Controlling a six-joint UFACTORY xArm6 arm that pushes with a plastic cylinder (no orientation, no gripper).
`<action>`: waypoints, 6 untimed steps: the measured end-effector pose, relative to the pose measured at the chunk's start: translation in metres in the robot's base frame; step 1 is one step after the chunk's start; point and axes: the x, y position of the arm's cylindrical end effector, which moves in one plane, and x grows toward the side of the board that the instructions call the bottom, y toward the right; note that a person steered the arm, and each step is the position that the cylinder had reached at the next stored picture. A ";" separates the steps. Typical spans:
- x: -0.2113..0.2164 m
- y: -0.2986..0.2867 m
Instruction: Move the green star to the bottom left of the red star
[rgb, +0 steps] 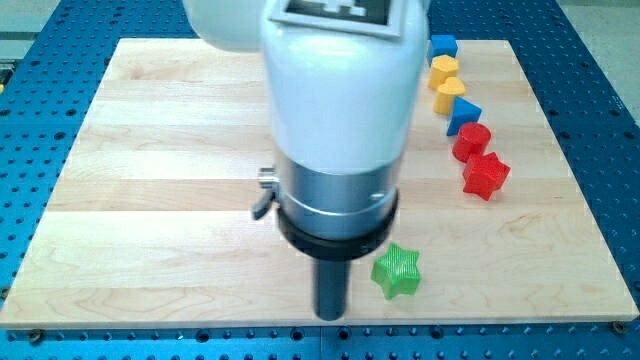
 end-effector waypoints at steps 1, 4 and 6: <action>-0.026 0.065; -0.044 0.074; -0.095 0.047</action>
